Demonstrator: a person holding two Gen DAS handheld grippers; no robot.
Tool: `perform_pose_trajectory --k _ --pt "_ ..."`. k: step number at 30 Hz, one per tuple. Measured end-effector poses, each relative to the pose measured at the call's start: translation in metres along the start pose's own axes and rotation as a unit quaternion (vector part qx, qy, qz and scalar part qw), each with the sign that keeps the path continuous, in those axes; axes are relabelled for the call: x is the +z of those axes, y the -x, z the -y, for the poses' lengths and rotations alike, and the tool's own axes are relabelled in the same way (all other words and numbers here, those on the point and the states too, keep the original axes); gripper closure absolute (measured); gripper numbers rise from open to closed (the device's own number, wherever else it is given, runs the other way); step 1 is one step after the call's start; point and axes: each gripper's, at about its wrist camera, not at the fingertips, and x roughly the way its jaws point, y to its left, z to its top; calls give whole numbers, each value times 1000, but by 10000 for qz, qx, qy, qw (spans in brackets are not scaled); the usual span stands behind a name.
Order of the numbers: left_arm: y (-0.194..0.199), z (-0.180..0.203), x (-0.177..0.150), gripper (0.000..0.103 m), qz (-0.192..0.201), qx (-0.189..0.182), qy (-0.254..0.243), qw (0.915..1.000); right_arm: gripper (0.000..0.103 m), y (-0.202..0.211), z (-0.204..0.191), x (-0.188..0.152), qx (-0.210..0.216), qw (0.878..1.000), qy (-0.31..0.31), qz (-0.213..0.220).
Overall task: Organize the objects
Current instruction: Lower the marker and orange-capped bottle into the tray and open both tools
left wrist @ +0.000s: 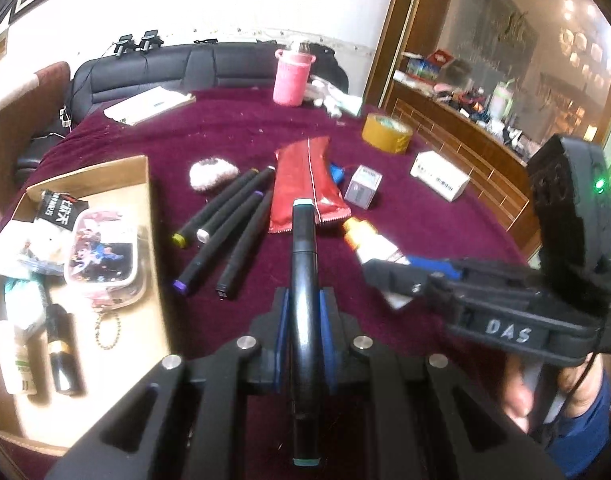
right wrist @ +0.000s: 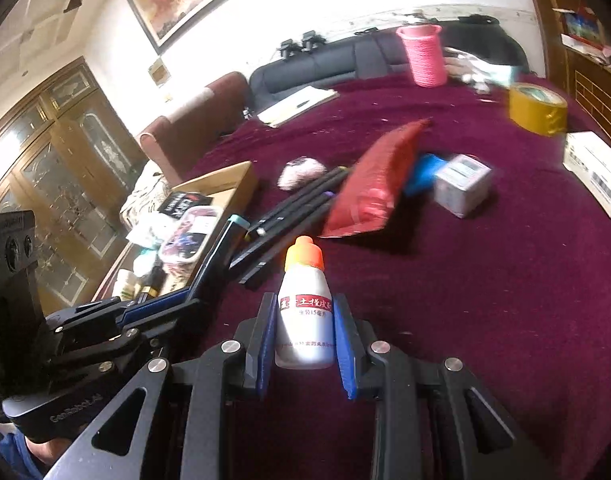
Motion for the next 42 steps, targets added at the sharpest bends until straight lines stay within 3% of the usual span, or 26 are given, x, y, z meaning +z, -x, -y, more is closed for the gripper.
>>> perform_pose_trajectory --k 8,15,21,28,33,42 --pt "54 -39 -5 89 469 -331 490 9972 73 -7 -45 0 262 9996 70 103" --pt "90 -99 -12 89 795 -16 1033 9915 73 -26 -108 -1 595 9972 454 46" --pt "85 -151 -27 89 684 247 1613 9842 73 -58 -147 -4 598 9946 826 -184" --pt "63 -183 -35 89 443 414 2001 9779 73 -98 -156 -6 404 9940 871 -529" --pt "46 -190 -37 89 300 406 2105 9763 73 -122 -151 -9 396 9934 694 -820" --pt "39 -193 -39 89 216 454 2140 9756 72 -134 -157 -12 297 9914 888 -916"
